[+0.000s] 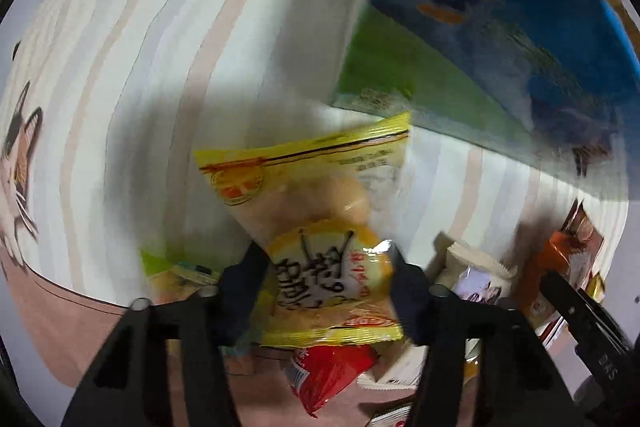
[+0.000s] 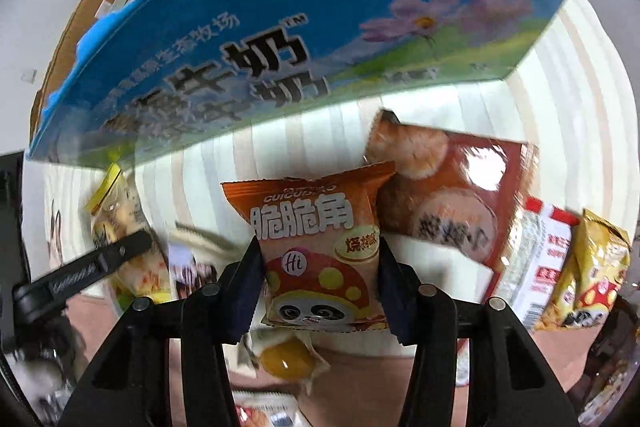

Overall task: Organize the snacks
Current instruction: 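Lift both packs into the cardboard box and open both tools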

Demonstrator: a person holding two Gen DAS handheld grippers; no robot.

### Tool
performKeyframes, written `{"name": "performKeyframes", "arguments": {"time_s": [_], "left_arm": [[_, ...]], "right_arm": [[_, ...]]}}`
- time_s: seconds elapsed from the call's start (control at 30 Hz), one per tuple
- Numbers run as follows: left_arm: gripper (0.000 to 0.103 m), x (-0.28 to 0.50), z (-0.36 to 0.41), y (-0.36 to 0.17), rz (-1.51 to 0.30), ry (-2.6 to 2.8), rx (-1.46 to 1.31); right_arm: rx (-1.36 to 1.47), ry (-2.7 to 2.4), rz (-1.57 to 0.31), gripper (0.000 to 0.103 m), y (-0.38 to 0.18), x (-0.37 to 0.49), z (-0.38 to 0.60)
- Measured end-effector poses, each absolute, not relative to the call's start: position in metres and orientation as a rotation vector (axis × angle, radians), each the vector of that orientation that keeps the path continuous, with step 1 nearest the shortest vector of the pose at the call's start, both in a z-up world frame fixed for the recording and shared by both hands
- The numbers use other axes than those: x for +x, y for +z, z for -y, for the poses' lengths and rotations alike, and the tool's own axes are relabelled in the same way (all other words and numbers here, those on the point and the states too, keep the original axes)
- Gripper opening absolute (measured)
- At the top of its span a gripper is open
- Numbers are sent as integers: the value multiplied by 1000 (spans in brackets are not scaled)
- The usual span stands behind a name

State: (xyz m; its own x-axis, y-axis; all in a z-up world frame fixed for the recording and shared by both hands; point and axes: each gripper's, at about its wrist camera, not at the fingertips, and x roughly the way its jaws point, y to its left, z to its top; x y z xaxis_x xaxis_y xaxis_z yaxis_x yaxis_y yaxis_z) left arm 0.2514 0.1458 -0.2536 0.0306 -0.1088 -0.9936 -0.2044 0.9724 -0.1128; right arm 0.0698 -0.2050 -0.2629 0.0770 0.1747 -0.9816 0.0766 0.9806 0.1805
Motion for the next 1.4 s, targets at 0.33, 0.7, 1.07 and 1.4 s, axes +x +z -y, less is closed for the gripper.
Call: {"name": "performKeyframes", "arguments": {"time_s": [0.33, 0.7, 1.07, 1.4], "left_arm": [[52, 232, -127, -260, -1564, 55, -106], [48, 233, -132, -269, -1537, 72, -131], [47, 203, -130, -192, -1419, 51, -137], [47, 199, -100, -72, -1297, -117, -146]], "right_arm": [[164, 77, -1567, 57, -278, 53, 220], [76, 82, -1570, 55, -303, 43, 187], [190, 152, -1483, 50, -251, 16, 177], [317, 284, -1347, 50, -162, 21, 176]]}}
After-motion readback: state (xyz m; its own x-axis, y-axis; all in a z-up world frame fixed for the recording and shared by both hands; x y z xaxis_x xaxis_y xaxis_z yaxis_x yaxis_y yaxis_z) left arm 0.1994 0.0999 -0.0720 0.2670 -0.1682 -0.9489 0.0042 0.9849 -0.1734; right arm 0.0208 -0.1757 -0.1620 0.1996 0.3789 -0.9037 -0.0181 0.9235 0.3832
